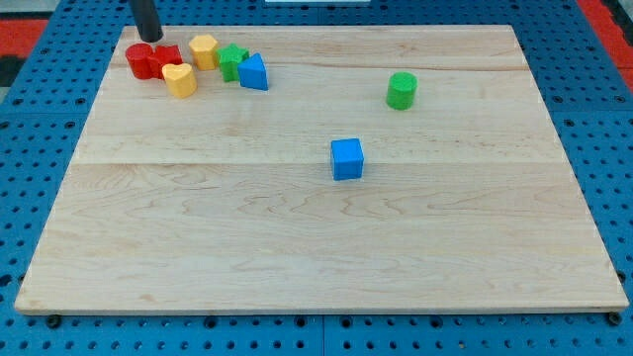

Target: Move the red star into the yellow heart

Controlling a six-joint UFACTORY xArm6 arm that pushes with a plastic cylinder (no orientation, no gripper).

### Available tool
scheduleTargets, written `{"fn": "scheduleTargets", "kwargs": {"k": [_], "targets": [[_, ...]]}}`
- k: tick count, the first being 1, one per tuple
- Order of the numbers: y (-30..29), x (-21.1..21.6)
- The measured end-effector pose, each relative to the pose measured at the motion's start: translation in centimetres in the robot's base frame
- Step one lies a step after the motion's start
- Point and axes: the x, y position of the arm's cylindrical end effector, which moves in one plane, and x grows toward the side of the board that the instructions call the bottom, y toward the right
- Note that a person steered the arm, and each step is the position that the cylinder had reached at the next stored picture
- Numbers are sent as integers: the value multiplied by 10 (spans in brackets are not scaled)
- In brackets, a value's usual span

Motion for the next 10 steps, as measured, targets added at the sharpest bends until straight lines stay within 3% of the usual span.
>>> {"fn": "scheduleTargets", "kwargs": {"k": [2, 8, 10], "targets": [[-41, 20], [52, 32], [21, 73]]}}
